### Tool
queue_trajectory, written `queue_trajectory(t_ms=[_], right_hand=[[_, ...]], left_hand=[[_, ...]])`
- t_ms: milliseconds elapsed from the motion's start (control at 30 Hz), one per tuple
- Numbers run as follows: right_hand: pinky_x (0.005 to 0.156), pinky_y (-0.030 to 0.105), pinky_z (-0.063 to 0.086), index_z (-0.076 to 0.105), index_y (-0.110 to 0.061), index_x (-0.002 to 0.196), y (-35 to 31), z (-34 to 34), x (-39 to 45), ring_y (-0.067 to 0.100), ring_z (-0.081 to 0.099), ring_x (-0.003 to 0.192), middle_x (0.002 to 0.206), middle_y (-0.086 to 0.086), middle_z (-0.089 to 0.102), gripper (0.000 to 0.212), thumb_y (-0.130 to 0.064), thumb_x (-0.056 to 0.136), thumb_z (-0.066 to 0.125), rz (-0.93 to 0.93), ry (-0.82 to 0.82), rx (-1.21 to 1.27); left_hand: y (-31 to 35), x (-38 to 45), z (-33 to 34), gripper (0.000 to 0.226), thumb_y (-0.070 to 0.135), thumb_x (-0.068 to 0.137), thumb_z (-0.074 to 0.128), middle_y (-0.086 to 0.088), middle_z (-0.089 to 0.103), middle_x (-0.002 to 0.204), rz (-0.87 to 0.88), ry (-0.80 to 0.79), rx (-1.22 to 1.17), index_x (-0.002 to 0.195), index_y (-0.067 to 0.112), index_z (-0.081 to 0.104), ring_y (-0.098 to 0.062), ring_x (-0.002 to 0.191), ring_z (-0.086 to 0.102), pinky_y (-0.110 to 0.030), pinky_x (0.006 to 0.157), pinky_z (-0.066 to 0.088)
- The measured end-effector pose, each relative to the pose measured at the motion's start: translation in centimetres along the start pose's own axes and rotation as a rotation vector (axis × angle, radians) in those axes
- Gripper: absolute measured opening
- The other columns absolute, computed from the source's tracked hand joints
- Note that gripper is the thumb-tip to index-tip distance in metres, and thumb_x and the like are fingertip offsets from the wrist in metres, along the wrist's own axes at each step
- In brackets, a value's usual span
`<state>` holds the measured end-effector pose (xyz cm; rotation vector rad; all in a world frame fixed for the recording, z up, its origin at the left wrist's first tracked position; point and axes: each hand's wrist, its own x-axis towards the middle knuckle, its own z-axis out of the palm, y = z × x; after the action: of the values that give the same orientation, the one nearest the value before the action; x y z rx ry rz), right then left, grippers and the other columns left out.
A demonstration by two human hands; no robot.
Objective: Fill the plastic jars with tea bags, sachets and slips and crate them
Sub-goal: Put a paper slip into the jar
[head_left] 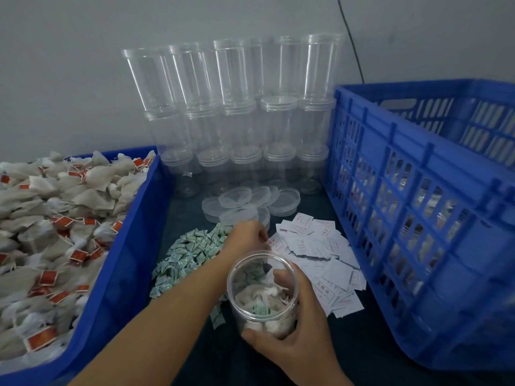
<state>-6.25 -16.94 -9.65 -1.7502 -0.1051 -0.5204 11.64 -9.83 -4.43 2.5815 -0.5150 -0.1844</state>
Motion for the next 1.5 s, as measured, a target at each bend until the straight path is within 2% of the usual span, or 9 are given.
queue_trajectory(t_ms=[300,433,567,667,800,1000,1167,1300,1500], right_hand=[[0.088,0.009,0.047,0.039,-0.065,0.128,0.0,-0.1,-0.1,-0.004,0.056,0.120,0.128,-0.031,0.053,0.094,-0.053,0.047,0.087,0.016,0.010,-0.010],[0.088,0.008,0.047,0.035,-0.072,0.128,0.1,-0.1,0.0,-0.005,0.054,0.122,0.129,-0.032,0.052,0.096,-0.051,0.050,0.087,0.011,0.007,-0.001],[0.087,0.007,0.047,0.033,-0.074,0.129,0.2,-0.1,0.2,-0.005,0.053,0.122,0.128,-0.033,0.052,0.095,-0.055,0.053,0.087,0.000,-0.001,0.007],[0.085,0.006,0.047,0.034,-0.074,0.128,0.3,0.1,0.2,-0.007,0.054,0.120,0.126,-0.035,0.052,0.094,-0.054,0.054,0.087,0.002,-0.010,0.031],[0.082,0.003,0.045,0.034,-0.074,0.127,0.5,0.1,0.2,-0.010,0.055,0.117,0.124,-0.037,0.052,0.093,-0.054,0.053,0.087,-0.001,0.002,0.023],[0.082,0.020,0.056,0.041,-0.064,0.130,0.9,0.3,0.3,0.008,0.066,0.113,0.126,-0.019,0.061,0.092,-0.043,0.055,0.090,-0.008,-0.010,0.063],[0.084,0.012,0.052,0.039,-0.068,0.130,0.8,0.3,0.3,0.001,0.064,0.112,0.124,-0.026,0.060,0.090,-0.043,0.058,0.088,-0.017,0.004,0.071],[0.085,0.012,0.051,0.039,-0.071,0.128,0.7,0.3,0.3,0.000,0.062,0.114,0.124,-0.027,0.059,0.089,-0.045,0.058,0.087,-0.016,-0.005,0.095],[0.085,0.015,0.052,0.034,-0.077,0.124,0.7,0.2,0.1,0.001,0.059,0.116,0.121,-0.034,0.053,0.090,-0.047,0.056,0.084,0.018,-0.006,0.070]], left_hand=[[0.0,0.1,-1.3,0.009,0.015,0.087,0.063,-0.007,0.067,0.099,0.104,-0.010,0.188,0.094,0.012,0.069,-0.023,0.095,0.060,-0.039,0.086,0.051],[1.3,-0.5,-3.7,0.010,0.017,0.088,0.065,-0.005,0.067,0.097,0.179,-0.041,0.204,0.095,0.010,0.068,-0.019,0.088,0.060,-0.030,0.078,0.049],[3.0,-2.6,-8.6,0.006,0.020,0.090,0.063,0.010,0.067,0.083,0.216,-0.099,0.079,0.093,0.018,0.068,-0.001,0.068,0.063,-0.009,0.054,0.044],[3.8,-5.2,-12.4,0.008,0.021,0.089,0.064,0.013,0.070,0.074,0.237,-0.179,-0.034,0.089,0.027,0.069,0.005,0.063,0.064,-0.006,0.056,0.047],[4.1,-8.8,-14.6,0.011,0.027,0.087,0.066,0.021,0.068,0.070,0.299,-0.299,0.046,0.081,0.037,0.067,0.006,0.058,0.059,-0.007,0.058,0.046],[4.4,-10.7,-11.7,0.005,0.024,0.089,0.064,0.012,0.069,0.083,0.293,-0.383,0.219,0.092,0.027,0.068,0.005,0.055,0.057,-0.013,0.058,0.050],[4.8,-11.2,-9.4,0.011,0.018,0.090,0.060,0.011,0.066,0.080,0.312,-0.331,0.333,0.097,0.019,0.069,0.001,0.057,0.059,-0.013,0.058,0.047],[5.3,-11.6,-8.6,0.015,0.017,0.089,0.057,0.007,0.066,0.091,0.382,-0.230,0.496,0.097,0.019,0.071,-0.011,0.080,0.058,-0.029,0.074,0.052],[5.3,-12.1,-8.2,0.021,0.025,0.093,0.052,0.002,0.066,0.100,0.428,-0.118,0.590,0.107,0.019,0.067,-0.019,0.092,0.060,-0.037,0.080,0.052]])
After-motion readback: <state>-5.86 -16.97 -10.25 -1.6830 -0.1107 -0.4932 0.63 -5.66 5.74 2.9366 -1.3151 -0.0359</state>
